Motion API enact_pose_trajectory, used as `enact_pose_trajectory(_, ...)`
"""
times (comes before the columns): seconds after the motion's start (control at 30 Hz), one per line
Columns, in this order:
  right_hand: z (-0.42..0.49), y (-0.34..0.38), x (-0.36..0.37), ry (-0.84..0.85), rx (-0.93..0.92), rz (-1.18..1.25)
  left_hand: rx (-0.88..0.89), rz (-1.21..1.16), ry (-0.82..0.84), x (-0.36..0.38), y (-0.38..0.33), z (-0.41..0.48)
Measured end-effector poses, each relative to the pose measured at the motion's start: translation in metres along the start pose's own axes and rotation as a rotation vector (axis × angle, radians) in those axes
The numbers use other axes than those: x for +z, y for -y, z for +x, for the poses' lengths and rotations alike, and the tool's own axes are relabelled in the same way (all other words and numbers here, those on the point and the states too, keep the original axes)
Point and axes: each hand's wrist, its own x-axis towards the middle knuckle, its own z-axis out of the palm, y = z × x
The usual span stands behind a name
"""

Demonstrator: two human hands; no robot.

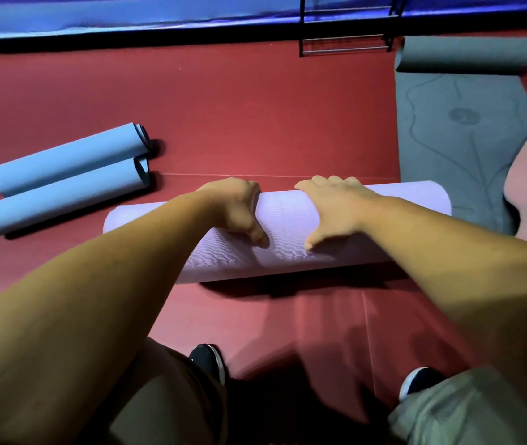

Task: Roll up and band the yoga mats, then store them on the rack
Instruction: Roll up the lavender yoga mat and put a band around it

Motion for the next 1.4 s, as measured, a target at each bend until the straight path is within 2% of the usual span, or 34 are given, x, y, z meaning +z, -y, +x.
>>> enact_pose_trajectory(0.13,0.0,-0.002,-0.005,-0.013,0.03,0.058,0.017,0.005,0.004,0.0,-0.003,-0.003)
enact_pose_trajectory(0.27,0.0,-0.007,-0.007,0.027,0.049,0.148,0.086,0.137,-0.102,0.006,-0.003,-0.008)
enact_pose_trajectory(0.47,0.0,-0.012,-0.002,0.081,0.038,0.254,0.093,0.301,-0.095,0.019,-0.002,-0.011)
enact_pose_trajectory(0.83,0.004,-0.012,0.002,0.138,0.038,0.28,0.102,0.113,-0.066,0.012,0.004,0.0)
enact_pose_trajectory(1.0,0.006,-0.01,0.005,0.122,0.031,0.15,0.064,-0.07,0.0,0.007,0.013,0.002)
enact_pose_trajectory(1.17,0.004,0.003,0.01,0.048,0.009,0.052,0.033,-0.127,0.063,0.004,0.017,0.001)
enact_pose_trajectory(1.27,0.004,0.002,0.007,0.057,0.007,0.115,0.033,0.003,0.071,0.009,0.011,0.0)
enact_pose_trajectory(1.4,0.0,-0.002,0.0,0.091,0.007,0.196,0.07,0.242,-0.042,0.022,-0.002,-0.003)
